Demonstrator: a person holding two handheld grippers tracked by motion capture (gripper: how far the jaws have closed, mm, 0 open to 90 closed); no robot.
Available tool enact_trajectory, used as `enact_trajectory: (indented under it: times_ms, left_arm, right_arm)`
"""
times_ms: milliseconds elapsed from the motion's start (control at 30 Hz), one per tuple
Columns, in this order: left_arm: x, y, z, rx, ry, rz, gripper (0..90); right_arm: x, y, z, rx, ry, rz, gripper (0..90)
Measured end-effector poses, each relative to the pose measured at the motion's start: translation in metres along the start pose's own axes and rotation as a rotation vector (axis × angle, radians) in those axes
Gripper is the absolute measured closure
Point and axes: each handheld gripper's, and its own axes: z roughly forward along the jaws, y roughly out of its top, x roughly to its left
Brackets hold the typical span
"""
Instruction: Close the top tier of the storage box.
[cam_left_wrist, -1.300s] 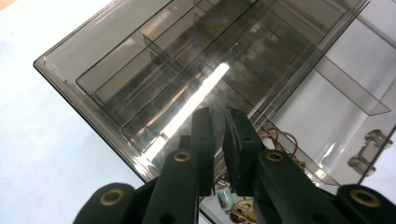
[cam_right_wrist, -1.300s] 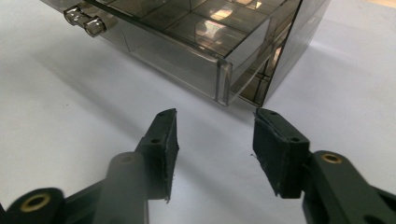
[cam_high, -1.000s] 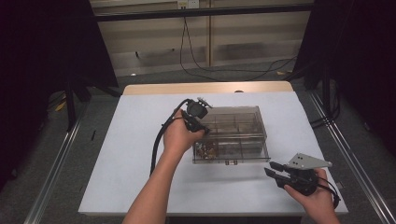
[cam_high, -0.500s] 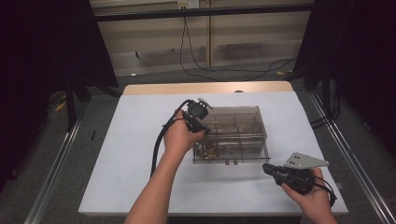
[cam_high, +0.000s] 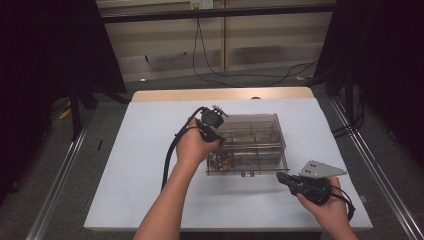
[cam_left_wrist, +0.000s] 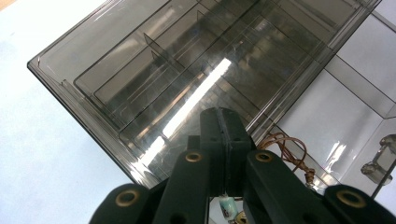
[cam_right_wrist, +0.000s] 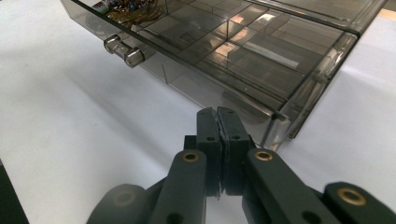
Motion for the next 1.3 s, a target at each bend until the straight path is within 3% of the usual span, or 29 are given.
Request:
enact_trajectory:
  times_ms: [1300]
  left_arm:
    - [-0.003,0.002,0.002,0.001,-0.004,-0.008,90.0]
  right_arm:
    - [0.02,0.017,0.03,-0.011,0.038,-0.014,89.8]
